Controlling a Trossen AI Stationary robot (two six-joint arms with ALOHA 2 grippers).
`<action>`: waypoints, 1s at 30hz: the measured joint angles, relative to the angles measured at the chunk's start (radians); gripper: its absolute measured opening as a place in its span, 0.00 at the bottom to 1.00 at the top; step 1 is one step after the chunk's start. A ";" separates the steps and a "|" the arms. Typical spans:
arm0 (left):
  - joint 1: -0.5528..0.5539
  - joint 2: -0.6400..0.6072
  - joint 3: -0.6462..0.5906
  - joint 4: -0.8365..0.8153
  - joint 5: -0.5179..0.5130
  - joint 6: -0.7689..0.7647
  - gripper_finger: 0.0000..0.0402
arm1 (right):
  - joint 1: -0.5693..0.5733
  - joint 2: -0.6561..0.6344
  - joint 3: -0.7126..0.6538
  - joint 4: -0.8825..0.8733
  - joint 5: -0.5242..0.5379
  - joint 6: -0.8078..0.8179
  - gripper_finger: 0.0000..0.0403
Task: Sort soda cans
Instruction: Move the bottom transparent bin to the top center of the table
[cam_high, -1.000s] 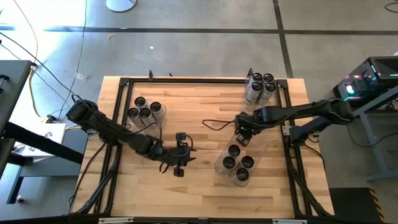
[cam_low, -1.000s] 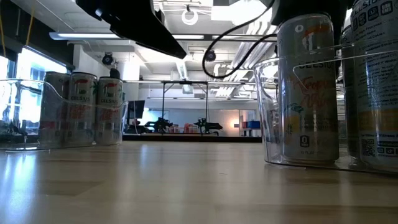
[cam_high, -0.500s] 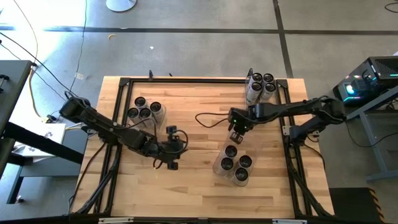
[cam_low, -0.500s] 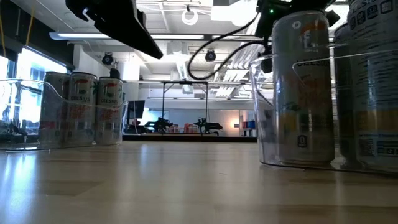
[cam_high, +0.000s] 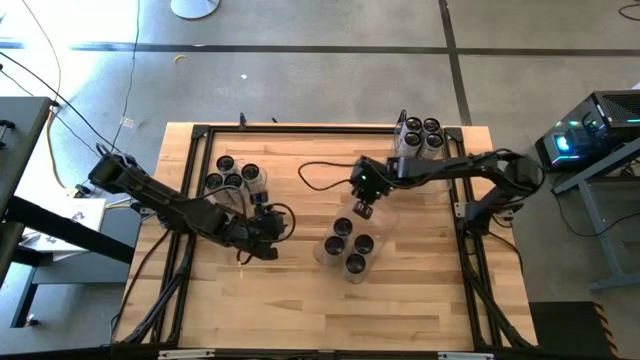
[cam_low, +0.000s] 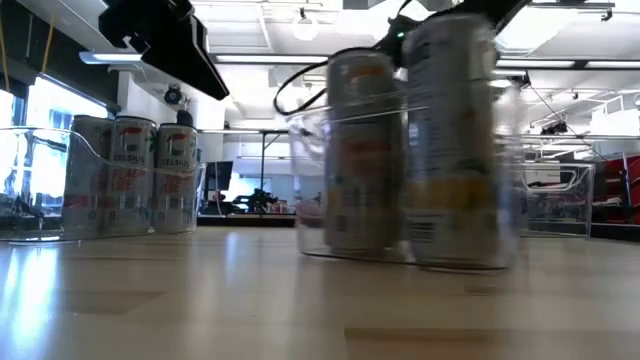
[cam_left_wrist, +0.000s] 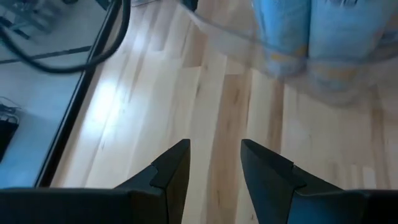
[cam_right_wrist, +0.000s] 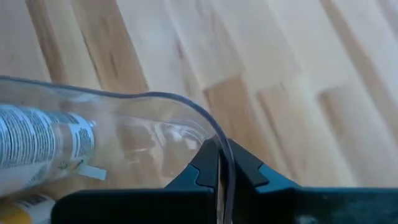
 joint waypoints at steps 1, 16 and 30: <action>0.004 0.000 0.000 0.000 -0.002 0.000 0.34 | -0.008 0.020 0.020 0.000 -0.002 -0.025 0.01; 0.132 0.000 -0.001 -0.059 -0.021 0.020 0.34 | -0.131 0.260 0.324 -0.006 -0.011 -0.496 0.01; 0.319 -0.043 -0.116 0.138 0.139 0.171 0.34 | -0.265 0.291 0.395 0.096 -0.075 -0.843 0.04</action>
